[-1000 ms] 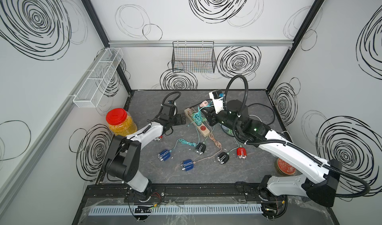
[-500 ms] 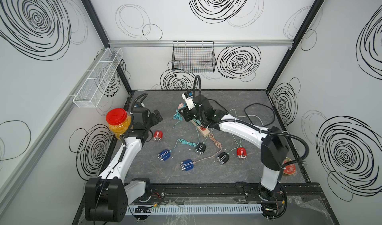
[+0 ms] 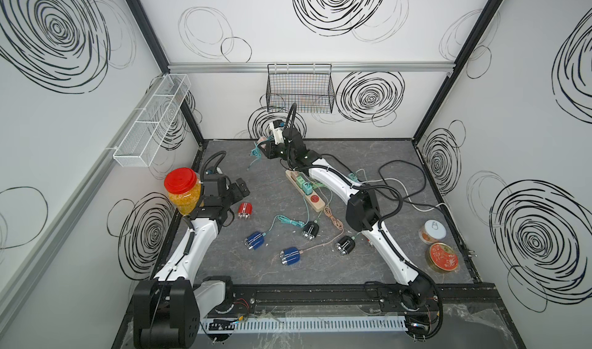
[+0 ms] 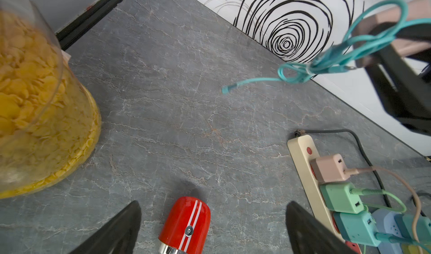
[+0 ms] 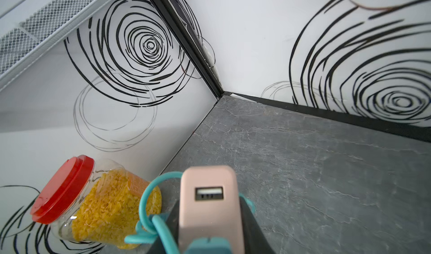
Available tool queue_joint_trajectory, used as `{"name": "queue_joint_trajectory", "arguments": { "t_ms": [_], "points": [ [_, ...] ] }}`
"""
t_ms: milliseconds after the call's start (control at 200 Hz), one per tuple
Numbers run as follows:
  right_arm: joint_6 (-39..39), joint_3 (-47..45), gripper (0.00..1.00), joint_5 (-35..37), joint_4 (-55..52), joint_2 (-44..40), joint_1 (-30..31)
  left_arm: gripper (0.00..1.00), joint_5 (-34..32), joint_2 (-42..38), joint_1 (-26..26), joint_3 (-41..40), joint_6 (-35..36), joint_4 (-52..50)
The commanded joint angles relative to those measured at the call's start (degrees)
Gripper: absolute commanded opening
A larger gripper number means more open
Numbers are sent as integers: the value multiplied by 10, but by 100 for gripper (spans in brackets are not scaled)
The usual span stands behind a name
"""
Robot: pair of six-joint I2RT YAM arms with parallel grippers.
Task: Unplug the electric shaver
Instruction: Place the plug at the center of the board.
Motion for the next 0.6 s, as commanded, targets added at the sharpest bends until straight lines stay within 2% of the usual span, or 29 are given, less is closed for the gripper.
{"name": "queue_joint_trajectory", "arguments": {
  "t_ms": [0, 355, 595],
  "points": [
    [70, 9, 0, -46, 21, 20, -5, 99, 13, -7, 6, -9, 0, 10],
    [57, -80, 0, -26, -13, -7, 51, 99, 19, -6, 5, -19, -6, 20],
    [48, -85, 0, 21, -112, -10, 72, 99, 15, -6, 3, -21, -8, 21]
  ]
}}
